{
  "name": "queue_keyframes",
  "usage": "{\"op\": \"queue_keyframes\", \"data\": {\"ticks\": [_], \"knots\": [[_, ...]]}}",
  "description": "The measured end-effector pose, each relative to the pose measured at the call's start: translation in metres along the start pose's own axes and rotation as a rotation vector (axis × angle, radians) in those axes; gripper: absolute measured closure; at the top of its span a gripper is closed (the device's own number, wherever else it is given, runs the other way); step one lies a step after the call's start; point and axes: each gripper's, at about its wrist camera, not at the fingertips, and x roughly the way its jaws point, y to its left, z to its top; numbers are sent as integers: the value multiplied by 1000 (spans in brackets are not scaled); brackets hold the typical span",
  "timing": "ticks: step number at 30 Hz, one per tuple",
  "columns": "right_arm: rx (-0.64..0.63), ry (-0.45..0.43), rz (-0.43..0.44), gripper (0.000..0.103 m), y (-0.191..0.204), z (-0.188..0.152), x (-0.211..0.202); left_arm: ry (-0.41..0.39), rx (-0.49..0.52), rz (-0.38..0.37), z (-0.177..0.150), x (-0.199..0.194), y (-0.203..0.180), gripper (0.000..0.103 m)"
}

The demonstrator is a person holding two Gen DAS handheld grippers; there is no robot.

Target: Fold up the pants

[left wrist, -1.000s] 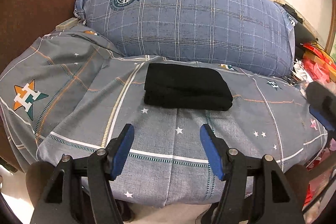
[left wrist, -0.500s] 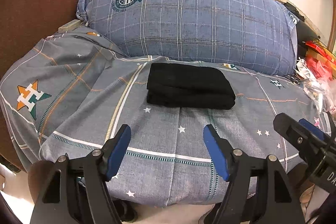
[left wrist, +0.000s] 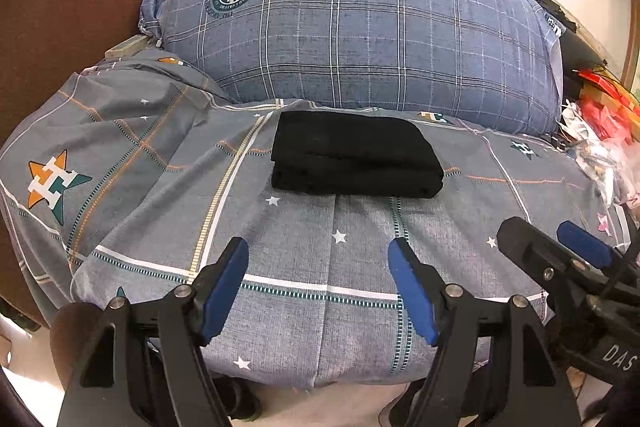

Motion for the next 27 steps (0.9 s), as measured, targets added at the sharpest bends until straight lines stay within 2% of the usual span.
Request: {"op": "queue_keyframes", "data": {"ticks": [22, 27], "knots": [[12, 38, -8, 0, -1, -7, 10, 29, 6, 4, -5, 8, 0, 31], [15, 48, -44, 0, -4, -9, 15, 44, 3, 4, -7, 12, 2, 31]]}}
